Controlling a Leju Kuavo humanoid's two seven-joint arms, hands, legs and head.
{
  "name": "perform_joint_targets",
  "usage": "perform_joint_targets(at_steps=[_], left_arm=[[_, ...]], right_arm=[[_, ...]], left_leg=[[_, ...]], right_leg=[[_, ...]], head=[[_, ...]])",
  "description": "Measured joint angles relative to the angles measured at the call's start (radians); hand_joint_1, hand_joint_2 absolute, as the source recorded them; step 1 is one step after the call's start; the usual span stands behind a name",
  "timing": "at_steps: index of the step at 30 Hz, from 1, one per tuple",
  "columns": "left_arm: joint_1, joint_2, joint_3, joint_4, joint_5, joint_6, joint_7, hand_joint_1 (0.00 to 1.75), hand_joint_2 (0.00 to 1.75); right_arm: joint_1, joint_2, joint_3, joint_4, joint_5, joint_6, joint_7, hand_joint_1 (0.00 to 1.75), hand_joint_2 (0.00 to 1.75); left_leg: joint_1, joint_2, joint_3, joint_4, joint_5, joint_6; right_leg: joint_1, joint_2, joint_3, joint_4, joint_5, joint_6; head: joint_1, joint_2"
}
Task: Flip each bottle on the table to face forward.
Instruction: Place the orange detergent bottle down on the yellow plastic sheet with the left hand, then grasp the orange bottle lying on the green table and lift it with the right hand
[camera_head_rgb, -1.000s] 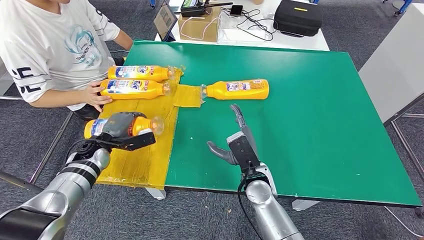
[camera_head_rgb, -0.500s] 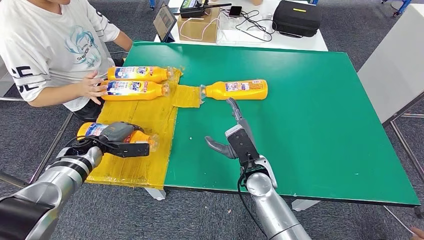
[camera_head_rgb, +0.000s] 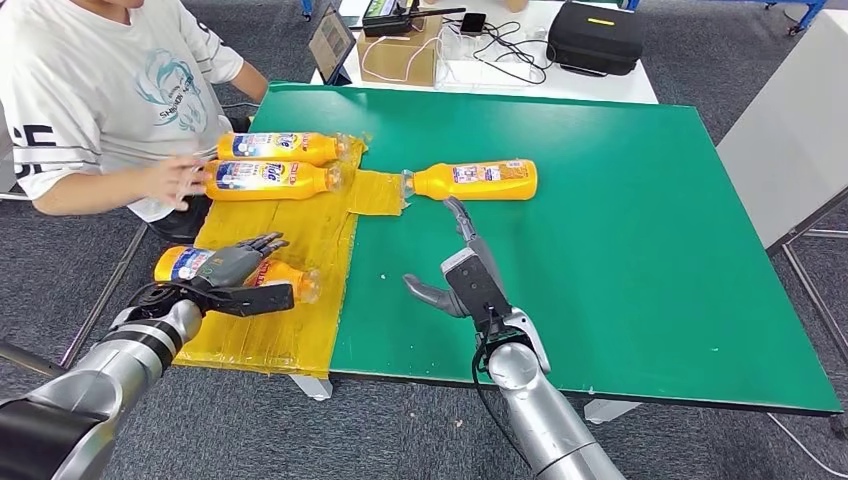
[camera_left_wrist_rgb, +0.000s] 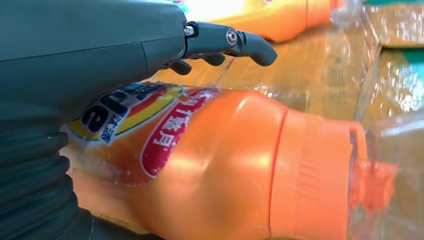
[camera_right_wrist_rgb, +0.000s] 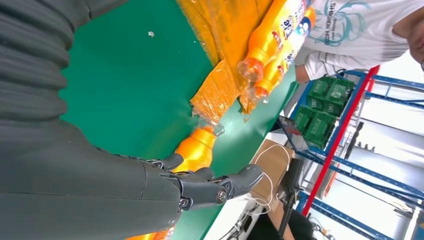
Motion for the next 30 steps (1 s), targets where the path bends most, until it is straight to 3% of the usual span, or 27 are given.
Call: perform_joint_targets(at_steps=[2,12,18,26,30], left_arm=[[0.007,0.0,0.012,0.0,0.013,0.011,-0.013,0.0,0.0],[0.11,-0.024,0.135,-0.088,0.25,0.078,-0.183,0.0,0.0],[0.202,-0.063,0.204,-0.249,0.448,0.104,-0.193,0.0,0.0],[0.264,-0.1,0.27,-0.396,0.578,0.082,-0.193,0.0,0.0],[0.279,-0.128,0.302,-0.436,0.646,0.025,-0.194,0.0,1.75]], right_arm=[[-0.001,-0.001,0.002,0.004,0.0,0.0,0.001,0.0,1.75],[0.002,-0.007,0.004,0.018,0.001,-0.001,0.001,0.0,1.75],[0.025,-0.014,0.003,0.015,0.017,-0.014,0.004,0.0,1.75],[0.054,-0.025,-0.004,-0.007,0.039,-0.031,0.017,0.0,1.75],[0.069,-0.029,-0.012,-0.019,0.056,-0.04,0.025,0.0,1.75]], left_leg=[[0.0,0.0,0.0,0.0,0.0,0.0],[0.0,-0.001,0.0,0.0,0.0,0.0],[0.0,0.0,-0.001,0.0,0.0,0.0],[0.0,0.0,-0.002,0.0,0.0,0.0],[0.0,0.0,-0.002,0.0,0.0,0.0]], right_leg=[[0.0,0.0,0.0,0.0,0.0,0.0],[0.0,0.0,-0.001,0.0,0.0,0.0],[0.0,0.0,-0.002,-0.001,0.0,0.0],[0.0,0.0,-0.003,-0.001,0.0,0.0],[0.0,0.0,-0.003,-0.001,0.0,0.0]], head=[[0.0,0.0],[0.0,0.0],[0.0,0.0],[0.0,0.0],[0.0,0.0]])
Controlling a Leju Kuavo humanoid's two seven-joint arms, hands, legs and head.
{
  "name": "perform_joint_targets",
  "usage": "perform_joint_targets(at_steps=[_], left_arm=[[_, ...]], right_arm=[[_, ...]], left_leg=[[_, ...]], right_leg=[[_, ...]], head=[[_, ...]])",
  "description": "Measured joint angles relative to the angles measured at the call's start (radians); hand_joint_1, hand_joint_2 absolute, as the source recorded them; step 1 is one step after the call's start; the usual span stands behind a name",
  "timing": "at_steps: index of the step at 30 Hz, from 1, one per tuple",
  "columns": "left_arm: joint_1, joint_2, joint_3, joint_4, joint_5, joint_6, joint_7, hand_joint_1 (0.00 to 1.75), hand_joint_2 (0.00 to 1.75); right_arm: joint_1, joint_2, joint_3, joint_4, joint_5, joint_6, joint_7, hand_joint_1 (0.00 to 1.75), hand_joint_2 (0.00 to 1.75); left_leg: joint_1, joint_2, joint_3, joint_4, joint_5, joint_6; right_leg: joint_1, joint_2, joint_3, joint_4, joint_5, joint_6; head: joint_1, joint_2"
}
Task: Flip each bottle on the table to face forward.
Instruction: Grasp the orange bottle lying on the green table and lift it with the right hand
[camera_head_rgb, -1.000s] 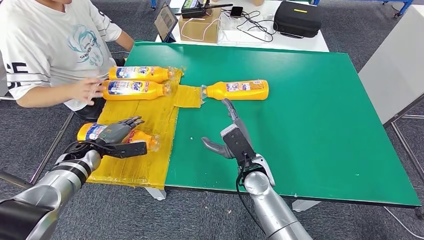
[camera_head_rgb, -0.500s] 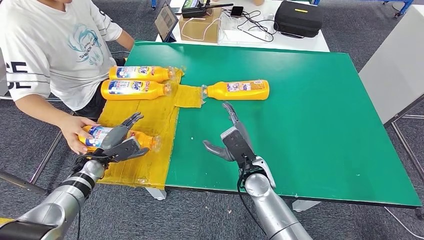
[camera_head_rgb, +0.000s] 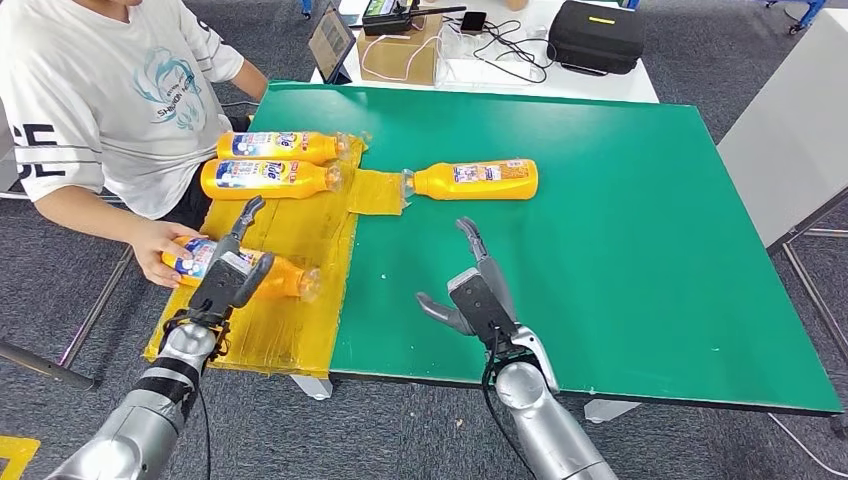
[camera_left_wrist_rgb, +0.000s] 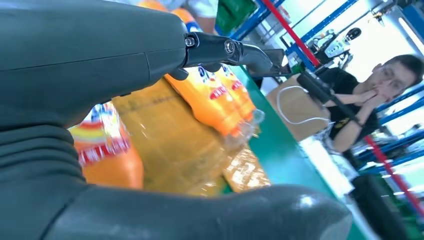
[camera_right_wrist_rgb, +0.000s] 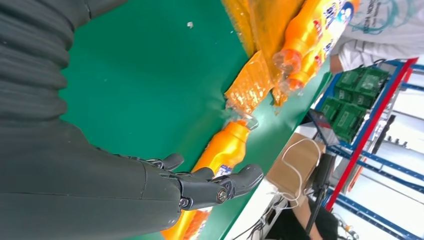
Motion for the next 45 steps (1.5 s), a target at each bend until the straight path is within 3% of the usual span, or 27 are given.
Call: perform_joint_targets(at_steps=[4,10,18,28,45], left_arm=[[0.009,-0.047,0.039,-0.027,0.055,-0.066,0.021,0.0,1.75],[0.034,-0.147,0.054,-0.067,0.165,-0.19,0.152,0.0,1.75],[0.05,-0.226,0.036,-0.089,0.215,-0.198,0.202,0.0,1.75],[0.05,-0.26,-0.029,-0.087,0.255,-0.14,0.214,0.0,1.75],[0.049,-0.262,-0.067,-0.075,0.266,-0.063,0.205,0.0,1.75]], right_arm=[[0.013,0.0,-0.009,-0.012,0.023,-0.008,0.009,0.0,1.75],[0.037,0.0,-0.029,-0.033,0.053,-0.026,0.022,0.0,1.75],[0.053,0.003,-0.045,-0.047,0.052,-0.037,0.021,0.0,1.75],[0.078,0.023,-0.06,-0.077,0.001,-0.067,-0.033,0.0,1.75],[0.098,0.034,-0.065,-0.096,-0.018,-0.075,-0.051,0.0,1.75]], left_leg=[[0.0,0.0,0.0,0.0,0.0,0.0],[-0.001,-0.002,-0.001,0.0,0.0,0.0],[-0.001,-0.002,-0.001,0.0,-0.001,0.001],[-0.001,-0.001,-0.001,0.0,-0.001,0.001],[-0.001,-0.001,-0.001,0.0,-0.001,0.001]], right_leg=[[0.0,0.0,0.0,0.0,0.0,0.0],[-0.001,-0.001,0.0,0.0,0.0,0.0],[0.0,-0.001,0.0,0.0,0.0,0.0],[-0.001,-0.001,-0.001,0.0,0.0,0.0],[0.0,-0.001,-0.001,0.0,0.0,0.0]], head=[[0.0,0.0],[0.0,0.0],[0.0,0.0],[0.0,0.0],[0.0,0.0]])
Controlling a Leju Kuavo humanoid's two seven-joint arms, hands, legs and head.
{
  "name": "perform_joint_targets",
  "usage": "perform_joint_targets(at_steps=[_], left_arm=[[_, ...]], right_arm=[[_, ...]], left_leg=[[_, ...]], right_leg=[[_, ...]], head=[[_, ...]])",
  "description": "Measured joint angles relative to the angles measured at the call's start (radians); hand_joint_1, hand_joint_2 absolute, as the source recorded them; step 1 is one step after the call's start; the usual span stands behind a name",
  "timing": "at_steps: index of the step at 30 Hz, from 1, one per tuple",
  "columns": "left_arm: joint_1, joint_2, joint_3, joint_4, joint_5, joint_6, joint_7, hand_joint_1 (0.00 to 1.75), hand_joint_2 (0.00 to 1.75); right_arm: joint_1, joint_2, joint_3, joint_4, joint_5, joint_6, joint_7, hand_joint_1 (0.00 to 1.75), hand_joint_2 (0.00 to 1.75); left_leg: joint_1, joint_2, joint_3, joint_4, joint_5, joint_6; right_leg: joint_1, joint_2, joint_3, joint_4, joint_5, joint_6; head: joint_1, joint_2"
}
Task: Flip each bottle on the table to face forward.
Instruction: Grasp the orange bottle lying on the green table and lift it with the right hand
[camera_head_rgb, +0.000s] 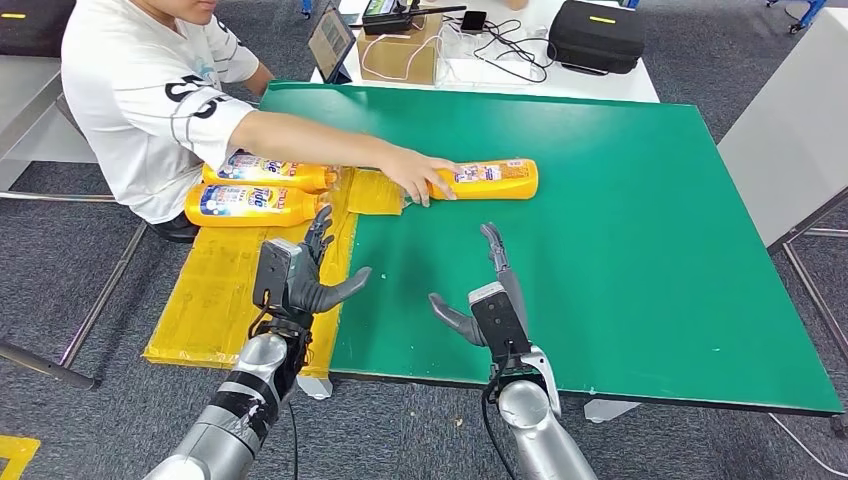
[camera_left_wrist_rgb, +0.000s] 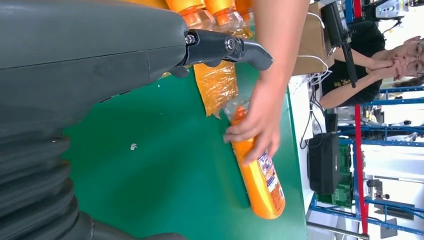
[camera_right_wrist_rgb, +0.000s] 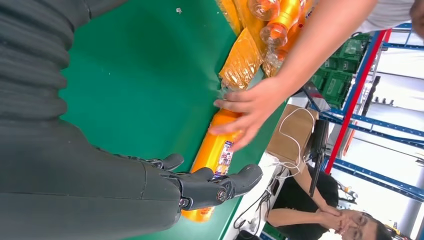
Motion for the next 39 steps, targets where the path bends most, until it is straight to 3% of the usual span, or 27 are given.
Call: perform_joint_targets(at_steps=[31,39], left_arm=[[-0.009,0.0,-0.027,0.004,-0.02,0.048,0.003,0.0,1.75],[-0.011,0.001,-0.027,0.005,-0.021,0.05,0.01,0.0,1.75]], right_arm=[[0.004,0.001,0.0,0.0,0.003,-0.004,0.003,0.0,1.75],[0.003,-0.004,0.0,0.005,0.065,-0.014,0.055,0.0,1.75]], left_leg=[[0.0,0.0,0.0,0.0,0.0,0.0],[0.0,0.0,0.0,0.0,0.0,0.0]], right_leg=[[0.0,0.0,0.0,0.0,0.0,0.0],[0.0,0.0,0.0,0.0,0.0,0.0]], head=[[0.0,0.0],[0.0,0.0]])
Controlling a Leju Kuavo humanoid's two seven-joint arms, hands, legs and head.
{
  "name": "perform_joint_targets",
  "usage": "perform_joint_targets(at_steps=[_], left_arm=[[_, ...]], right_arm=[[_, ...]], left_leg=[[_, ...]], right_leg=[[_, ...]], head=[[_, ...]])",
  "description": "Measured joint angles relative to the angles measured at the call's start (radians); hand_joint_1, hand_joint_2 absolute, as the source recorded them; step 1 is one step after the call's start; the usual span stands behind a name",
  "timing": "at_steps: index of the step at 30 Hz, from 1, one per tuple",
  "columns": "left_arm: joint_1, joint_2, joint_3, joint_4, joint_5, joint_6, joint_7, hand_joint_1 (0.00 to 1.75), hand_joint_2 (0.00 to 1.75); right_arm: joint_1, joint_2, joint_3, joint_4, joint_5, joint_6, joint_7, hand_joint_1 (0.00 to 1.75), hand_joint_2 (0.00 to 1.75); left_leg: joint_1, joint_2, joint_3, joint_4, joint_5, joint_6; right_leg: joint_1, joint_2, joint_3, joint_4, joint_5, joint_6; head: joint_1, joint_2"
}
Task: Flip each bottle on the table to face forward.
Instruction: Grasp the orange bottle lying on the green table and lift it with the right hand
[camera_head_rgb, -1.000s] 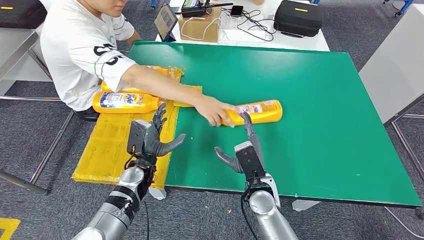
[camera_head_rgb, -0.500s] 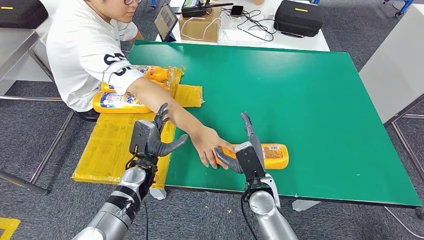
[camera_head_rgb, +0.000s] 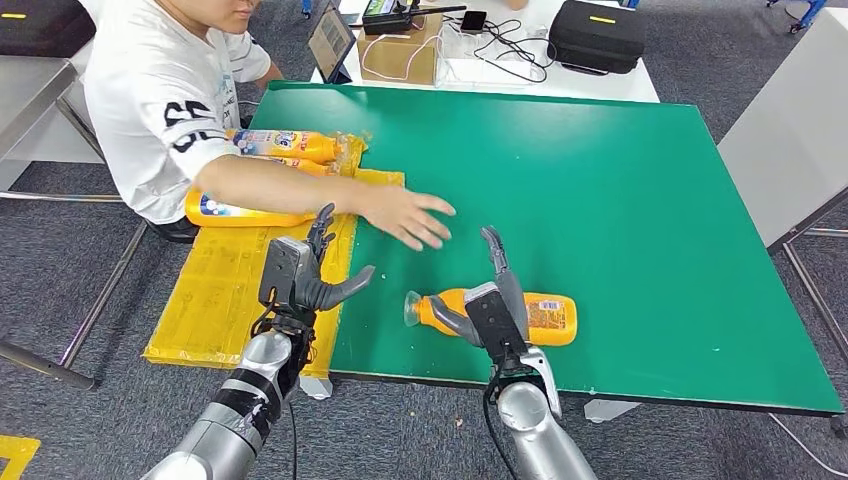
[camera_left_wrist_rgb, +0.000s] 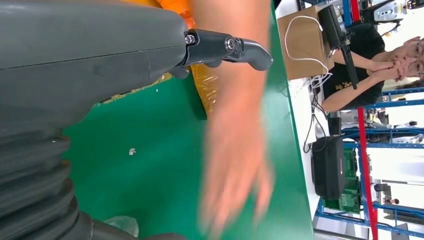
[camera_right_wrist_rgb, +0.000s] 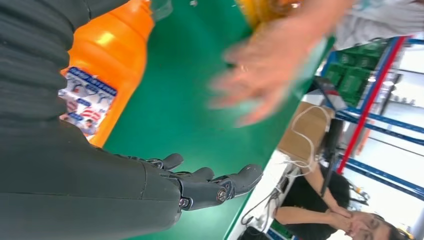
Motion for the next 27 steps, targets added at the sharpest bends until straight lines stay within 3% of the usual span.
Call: perform_joint_targets(at_steps=[14,27], left_arm=[[0.012,0.012,0.001,-0.001,-0.002,-0.001,0.005,0.0,1.75],[0.033,0.022,0.002,-0.021,-0.01,-0.031,0.022,0.0,1.75]], right_arm=[[-0.018,-0.052,0.0,0.041,0.141,0.005,0.117,0.0,1.75],[-0.022,-0.11,-0.003,0.067,0.315,0.096,0.261,0.0,1.75]], left_leg=[[0.0,0.0,0.0,0.0,0.0,0.0],[0.0,-0.001,-0.001,0.0,0.0,0.0]], right_leg=[[0.0,0.0,0.0,0.0,0.0,0.0],[0.0,0.0,0.0,0.0,0.0,0.0]], head=[[0.0,0.0],[0.0,0.0]])
